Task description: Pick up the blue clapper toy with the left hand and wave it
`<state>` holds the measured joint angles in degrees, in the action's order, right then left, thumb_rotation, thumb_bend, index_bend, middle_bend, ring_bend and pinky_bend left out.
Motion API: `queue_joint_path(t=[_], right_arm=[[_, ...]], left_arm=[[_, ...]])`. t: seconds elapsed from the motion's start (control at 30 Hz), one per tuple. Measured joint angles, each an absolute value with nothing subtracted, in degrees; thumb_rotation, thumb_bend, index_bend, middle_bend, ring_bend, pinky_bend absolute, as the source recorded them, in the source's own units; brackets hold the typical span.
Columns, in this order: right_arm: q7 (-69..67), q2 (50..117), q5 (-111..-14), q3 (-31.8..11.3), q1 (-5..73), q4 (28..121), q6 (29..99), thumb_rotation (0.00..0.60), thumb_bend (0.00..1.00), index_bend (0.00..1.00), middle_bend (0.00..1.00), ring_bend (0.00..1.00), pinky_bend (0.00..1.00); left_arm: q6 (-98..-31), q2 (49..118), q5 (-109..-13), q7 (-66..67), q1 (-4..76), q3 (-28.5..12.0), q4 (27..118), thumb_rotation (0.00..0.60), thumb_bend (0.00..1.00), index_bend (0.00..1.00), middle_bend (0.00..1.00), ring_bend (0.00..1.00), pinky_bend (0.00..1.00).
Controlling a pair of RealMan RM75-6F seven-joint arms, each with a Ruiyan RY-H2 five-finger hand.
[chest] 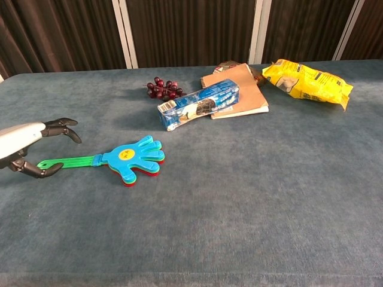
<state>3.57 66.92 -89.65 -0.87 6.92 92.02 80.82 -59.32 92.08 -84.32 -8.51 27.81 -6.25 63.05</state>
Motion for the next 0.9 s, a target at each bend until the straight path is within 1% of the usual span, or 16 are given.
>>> queue_joint_path(t=[0.1, 0.33, 0.8, 0.9], right_arm=[[3.3, 66.6, -89.7, -0.8, 6.9, 92.3, 80.9, 0.6, 0.2, 0.0, 0.0, 0.0, 0.0], [2.9, 66.6, -89.3, -1.0, 7.0, 92.3, 80.8, 0.6, 0.2, 0.0, 0.0, 0.0, 0.0], [2.5, 66.0, -89.3, -0.6, 7.1, 92.9, 80.4, 0.6, 0.2, 0.0, 0.0, 0.0, 0.0], [2.5, 65.9, -89.3, -0.5, 7.2, 93.0, 80.0, 0.6, 0.2, 0.0, 0.0, 0.0, 0.0]], left_arm=[[-58.0, 93.9, -83.4, -9.2, 29.2, -6.8, 61.0, 0.6, 0.42, 0.27, 0.03, 0.0, 0.0], [-55.2, 95.6, -82.5, -10.1, 31.6, -6.5, 60.0, 0.6, 0.42, 0.29, 0.04, 0.0, 0.0], [-55.0, 96.7, -81.4, -8.8, 32.6, -5.7, 60.6, 0.6, 0.42, 0.3, 0.06, 0.0, 0.01], [-55.2, 97.3, -81.1, -9.0, 32.8, -5.9, 60.0, 0.6, 0.42, 0.33, 0.07, 0.0, 0.01]])
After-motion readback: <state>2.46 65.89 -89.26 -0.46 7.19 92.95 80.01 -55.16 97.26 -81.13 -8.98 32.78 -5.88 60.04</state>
